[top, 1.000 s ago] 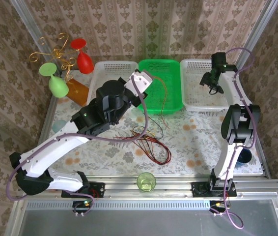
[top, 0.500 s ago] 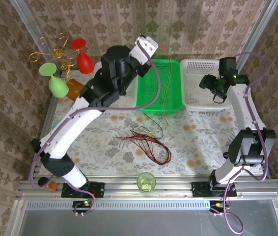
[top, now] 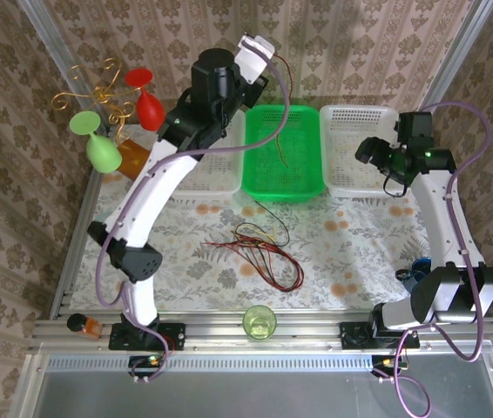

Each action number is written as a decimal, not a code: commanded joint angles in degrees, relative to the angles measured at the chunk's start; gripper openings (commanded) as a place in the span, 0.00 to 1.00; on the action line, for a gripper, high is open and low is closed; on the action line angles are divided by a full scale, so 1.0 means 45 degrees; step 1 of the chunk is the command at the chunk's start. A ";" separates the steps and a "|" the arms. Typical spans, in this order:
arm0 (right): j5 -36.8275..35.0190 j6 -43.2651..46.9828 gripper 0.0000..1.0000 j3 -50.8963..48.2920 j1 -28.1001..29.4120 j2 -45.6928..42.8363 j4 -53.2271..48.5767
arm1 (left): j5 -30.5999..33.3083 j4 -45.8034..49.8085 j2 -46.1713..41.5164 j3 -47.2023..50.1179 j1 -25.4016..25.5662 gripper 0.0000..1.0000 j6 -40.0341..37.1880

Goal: Untangle the cables

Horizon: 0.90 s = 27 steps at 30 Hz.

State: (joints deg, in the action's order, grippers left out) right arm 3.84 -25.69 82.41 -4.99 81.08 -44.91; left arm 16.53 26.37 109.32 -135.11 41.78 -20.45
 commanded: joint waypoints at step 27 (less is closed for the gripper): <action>0.1082 -0.0150 0.86 -0.1530 0.0007 -0.1243 0.0014 | -0.5147 0.4727 0.7378 -0.0755 -0.1057 0.00 0.7735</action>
State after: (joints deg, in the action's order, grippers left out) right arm 7.07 -25.74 76.53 -4.99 77.01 -44.82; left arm -3.55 42.96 140.27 -135.98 37.91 9.93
